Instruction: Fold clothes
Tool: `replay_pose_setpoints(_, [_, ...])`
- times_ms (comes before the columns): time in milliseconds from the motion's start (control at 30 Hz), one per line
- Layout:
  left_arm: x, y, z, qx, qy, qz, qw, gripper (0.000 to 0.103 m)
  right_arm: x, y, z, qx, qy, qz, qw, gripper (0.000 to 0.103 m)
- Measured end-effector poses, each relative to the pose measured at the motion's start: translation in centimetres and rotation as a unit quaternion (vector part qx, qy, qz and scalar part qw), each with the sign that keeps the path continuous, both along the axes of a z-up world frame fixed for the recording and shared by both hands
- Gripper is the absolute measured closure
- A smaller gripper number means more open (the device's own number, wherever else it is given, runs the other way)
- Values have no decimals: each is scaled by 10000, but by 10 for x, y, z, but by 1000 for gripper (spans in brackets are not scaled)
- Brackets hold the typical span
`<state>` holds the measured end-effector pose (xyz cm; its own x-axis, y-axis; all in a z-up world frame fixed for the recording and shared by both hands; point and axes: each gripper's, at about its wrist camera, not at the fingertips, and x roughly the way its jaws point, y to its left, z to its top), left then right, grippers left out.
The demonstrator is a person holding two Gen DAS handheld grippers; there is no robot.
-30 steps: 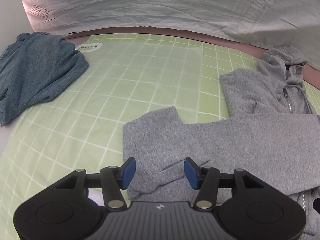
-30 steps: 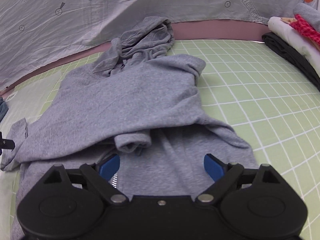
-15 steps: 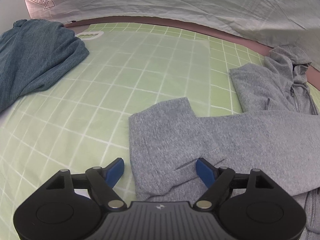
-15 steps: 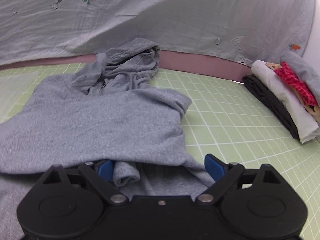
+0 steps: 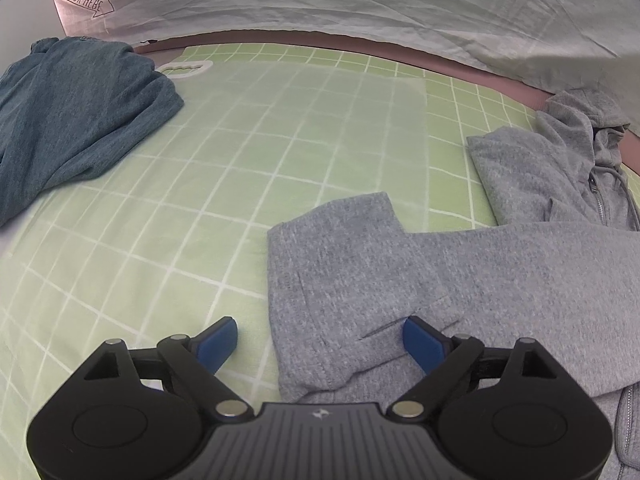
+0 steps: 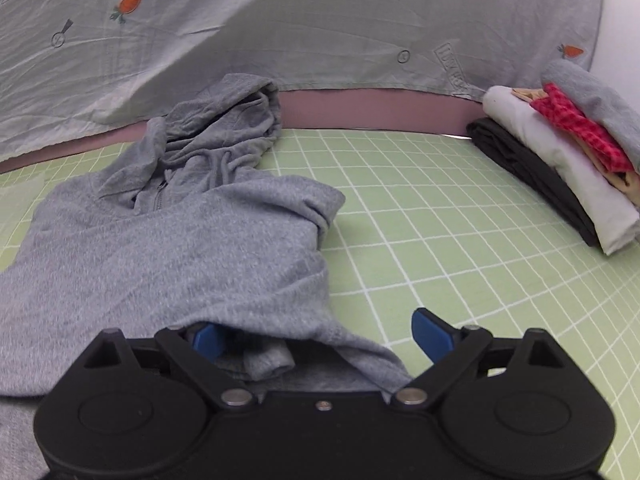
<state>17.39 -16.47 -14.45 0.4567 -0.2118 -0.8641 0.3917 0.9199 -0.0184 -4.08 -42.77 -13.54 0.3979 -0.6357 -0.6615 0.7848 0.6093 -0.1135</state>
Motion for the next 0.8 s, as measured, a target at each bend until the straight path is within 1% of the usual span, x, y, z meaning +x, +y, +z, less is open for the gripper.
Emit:
replay_pose_setpoints(67, [1,1,0,2,3,-21,10000,11,8,-4,-4,-100,114,157,9998,6])
replay_pose_setpoints(167, [1,2,-1,1,9,-34,10000,10,6,-18,-4,14,-73,-154,9999,3])
replay_pose_setpoints(233, [1,2,-1,-2,6,-34,10000,9,-7,-30,-7,317,-329,-628,9970,3])
replay_pose_setpoints(267, [1,2,-1,-4,2,-28,10000,9,-15,-35,-10,454,-365,-831,9948,3])
replay_pose_setpoints(367, [1,2,-2,2,-5,2,10000,8,-41,-43,-20,492,-109,-1339,9897,3])
replay_pose_setpoints(400, [1,1,-2,4,-5,13,10000,8,-50,-44,-22,537,-131,-1393,9887,3])
replay_pose_setpoints(500, [1,1,-2,9,1,40,10000,7,-69,-42,-20,765,-272,-1401,9868,3])
replay_pose_setpoints(633, [2,1,-2,31,37,89,9999,7,-73,-23,-7,767,-321,-1273,9884,3])
replay_pose_setpoints(800, [-1,-2,4,129,-17,63,9999,10,-67,-8,-4,1120,-126,-1172,9867,3])
